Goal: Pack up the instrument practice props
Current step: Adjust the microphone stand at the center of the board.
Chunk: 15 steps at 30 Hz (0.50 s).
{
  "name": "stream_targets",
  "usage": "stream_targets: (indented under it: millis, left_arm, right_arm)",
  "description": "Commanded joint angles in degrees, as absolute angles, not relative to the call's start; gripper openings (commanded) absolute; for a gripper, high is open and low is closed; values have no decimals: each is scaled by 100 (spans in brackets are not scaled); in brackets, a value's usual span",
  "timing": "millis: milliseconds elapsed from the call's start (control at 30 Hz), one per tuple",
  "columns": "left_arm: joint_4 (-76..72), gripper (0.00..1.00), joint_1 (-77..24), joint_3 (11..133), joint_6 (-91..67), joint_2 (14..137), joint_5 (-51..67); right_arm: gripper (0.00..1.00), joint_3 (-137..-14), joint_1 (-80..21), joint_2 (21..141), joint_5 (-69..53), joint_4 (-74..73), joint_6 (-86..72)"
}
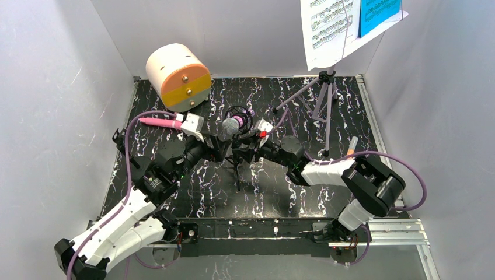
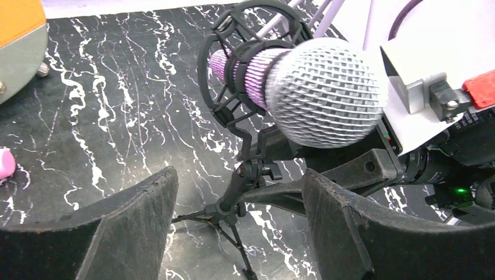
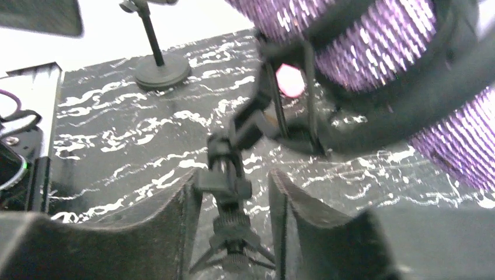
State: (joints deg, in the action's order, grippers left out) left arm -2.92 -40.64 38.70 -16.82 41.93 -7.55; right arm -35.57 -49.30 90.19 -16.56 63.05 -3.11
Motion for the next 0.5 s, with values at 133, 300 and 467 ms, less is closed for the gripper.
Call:
stream_targets:
  millis: [133,300,467]
  left_arm:
    - [878,78,-4087,4780,-756,4386,-547]
    - [1448,80,-4086,5533,-297,4735,-579]
    - [1527,81,-4084,6160,-298,5027,-231]
  right_arm:
    - [69,-3426,-4874,8236,-917,5319,-883]
    - [75,-3457,-4647,7781,-942,4854,-1388]
    - [78,-3482,-4369,7390,-927,4572,-1887]
